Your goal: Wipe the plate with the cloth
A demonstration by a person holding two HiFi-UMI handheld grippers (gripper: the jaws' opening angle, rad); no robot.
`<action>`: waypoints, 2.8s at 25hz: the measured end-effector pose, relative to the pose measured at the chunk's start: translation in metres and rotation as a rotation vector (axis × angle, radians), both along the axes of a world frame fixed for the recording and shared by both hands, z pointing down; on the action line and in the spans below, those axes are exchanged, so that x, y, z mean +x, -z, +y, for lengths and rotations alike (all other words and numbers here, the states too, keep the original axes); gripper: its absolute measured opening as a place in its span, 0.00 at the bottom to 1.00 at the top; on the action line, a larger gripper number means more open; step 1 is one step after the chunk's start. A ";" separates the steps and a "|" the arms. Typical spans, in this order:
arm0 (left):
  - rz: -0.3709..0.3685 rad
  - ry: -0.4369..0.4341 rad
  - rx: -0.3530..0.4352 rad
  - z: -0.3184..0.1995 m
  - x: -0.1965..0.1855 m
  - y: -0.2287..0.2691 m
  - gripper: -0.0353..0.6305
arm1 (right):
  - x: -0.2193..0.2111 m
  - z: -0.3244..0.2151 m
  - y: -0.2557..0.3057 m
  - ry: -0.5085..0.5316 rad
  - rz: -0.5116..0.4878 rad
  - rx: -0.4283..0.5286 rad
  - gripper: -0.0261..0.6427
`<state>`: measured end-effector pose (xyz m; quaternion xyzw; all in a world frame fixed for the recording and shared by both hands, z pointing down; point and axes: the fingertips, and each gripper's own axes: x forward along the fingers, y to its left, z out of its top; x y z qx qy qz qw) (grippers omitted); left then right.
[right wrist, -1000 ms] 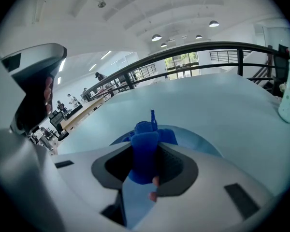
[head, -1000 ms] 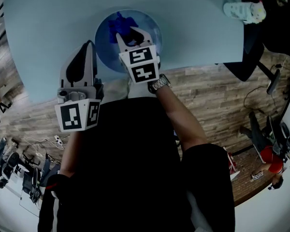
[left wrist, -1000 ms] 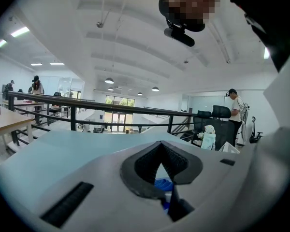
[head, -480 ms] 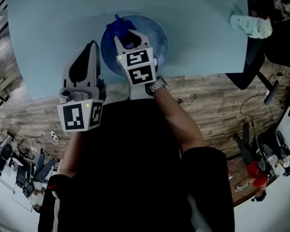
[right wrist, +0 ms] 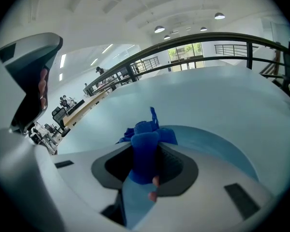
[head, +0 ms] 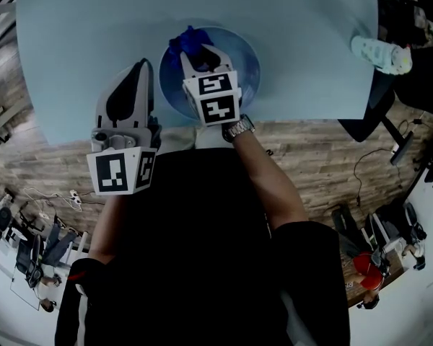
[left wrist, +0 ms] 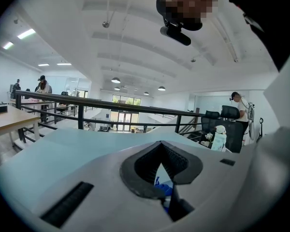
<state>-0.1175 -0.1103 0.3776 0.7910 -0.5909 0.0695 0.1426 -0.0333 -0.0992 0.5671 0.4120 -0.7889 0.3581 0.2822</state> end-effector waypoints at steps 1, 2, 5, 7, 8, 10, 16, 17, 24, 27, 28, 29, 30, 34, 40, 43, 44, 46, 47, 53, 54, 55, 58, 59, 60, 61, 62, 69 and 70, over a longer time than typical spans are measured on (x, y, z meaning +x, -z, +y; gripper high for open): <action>0.001 0.000 -0.001 0.000 -0.002 0.000 0.06 | -0.001 -0.001 0.000 -0.002 0.002 -0.002 0.22; 0.003 0.001 -0.003 -0.001 -0.004 0.000 0.06 | -0.001 -0.001 0.001 -0.004 0.004 -0.003 0.22; 0.004 -0.004 -0.008 -0.002 -0.005 -0.002 0.06 | 0.001 -0.004 -0.001 -0.009 0.011 0.003 0.22; 0.004 -0.012 -0.009 -0.002 -0.004 -0.003 0.06 | 0.003 -0.003 -0.001 -0.017 0.012 -0.004 0.22; 0.005 -0.015 -0.010 -0.003 -0.004 -0.003 0.06 | 0.003 -0.003 -0.001 -0.022 0.012 -0.008 0.22; 0.007 -0.020 -0.010 -0.004 -0.004 -0.004 0.06 | 0.005 -0.005 0.000 -0.035 0.014 -0.009 0.22; 0.008 -0.039 -0.011 -0.006 0.003 -0.009 0.06 | 0.024 -0.012 -0.001 -0.093 0.024 -0.003 0.22; 0.008 -0.042 -0.011 -0.006 0.005 -0.010 0.06 | 0.028 -0.012 -0.002 -0.103 0.026 -0.005 0.22; 0.012 -0.059 -0.005 -0.005 0.011 -0.008 0.06 | 0.049 -0.013 -0.003 -0.165 0.040 -0.007 0.22; 0.013 -0.065 -0.007 -0.003 0.014 -0.008 0.06 | 0.059 -0.012 -0.003 -0.190 0.046 -0.009 0.22; 0.013 -0.068 -0.006 -0.002 0.015 -0.008 0.06 | 0.062 -0.012 -0.003 -0.199 0.049 -0.009 0.22; 0.013 -0.071 -0.006 -0.001 0.015 -0.008 0.06 | 0.065 -0.011 -0.002 -0.208 0.051 -0.008 0.22; 0.013 -0.075 -0.005 0.000 0.016 -0.007 0.06 | 0.068 -0.010 -0.001 -0.218 0.054 -0.007 0.22; 0.013 -0.087 -0.002 0.002 0.020 -0.007 0.06 | 0.081 -0.009 -0.002 -0.255 0.062 -0.006 0.22; 0.011 -0.099 0.001 0.009 0.023 -0.007 0.06 | 0.098 -0.003 -0.001 -0.318 0.067 -0.006 0.22; 0.011 -0.102 0.001 0.013 0.025 -0.009 0.06 | 0.104 0.001 -0.001 -0.336 0.063 -0.001 0.22; 0.011 -0.103 0.002 0.015 0.025 -0.009 0.06 | 0.104 0.002 0.001 -0.340 0.061 0.002 0.22; 0.012 -0.103 0.005 0.018 0.023 -0.007 0.06 | 0.102 0.005 0.006 -0.345 0.054 0.007 0.22; 0.012 -0.103 0.006 0.019 0.022 -0.006 0.06 | 0.101 0.006 0.008 -0.346 0.048 0.010 0.22; 0.009 -0.090 0.006 0.028 0.017 -0.005 0.06 | 0.082 0.014 0.018 -0.312 0.017 0.021 0.22; 0.008 -0.086 0.005 0.030 0.016 -0.005 0.06 | 0.078 0.016 0.018 -0.300 0.014 0.021 0.22; 0.008 -0.082 0.004 0.032 0.015 -0.005 0.06 | 0.073 0.017 0.017 -0.287 0.012 0.021 0.22; 0.005 -0.072 0.002 0.036 0.012 -0.006 0.06 | 0.057 0.019 0.016 -0.245 0.005 0.021 0.22; 0.004 -0.069 0.001 0.037 0.011 -0.007 0.06 | 0.053 0.020 0.016 -0.231 0.002 0.022 0.22; 0.002 -0.066 -0.001 0.038 0.010 -0.008 0.06 | 0.048 0.020 0.017 -0.218 0.000 0.023 0.22; 0.001 -0.063 -0.003 0.038 0.010 -0.009 0.06 | 0.044 0.020 0.017 -0.204 -0.002 0.025 0.22; 0.000 -0.059 -0.004 0.039 0.009 -0.010 0.06 | 0.040 0.021 0.017 -0.192 -0.004 0.025 0.22; -0.002 -0.026 -0.009 0.039 -0.001 -0.009 0.06 | 0.011 0.023 0.018 -0.118 -0.020 0.013 0.22; -0.003 -0.023 -0.011 0.038 -0.002 -0.010 0.06 | 0.008 0.024 0.016 -0.108 -0.021 0.009 0.22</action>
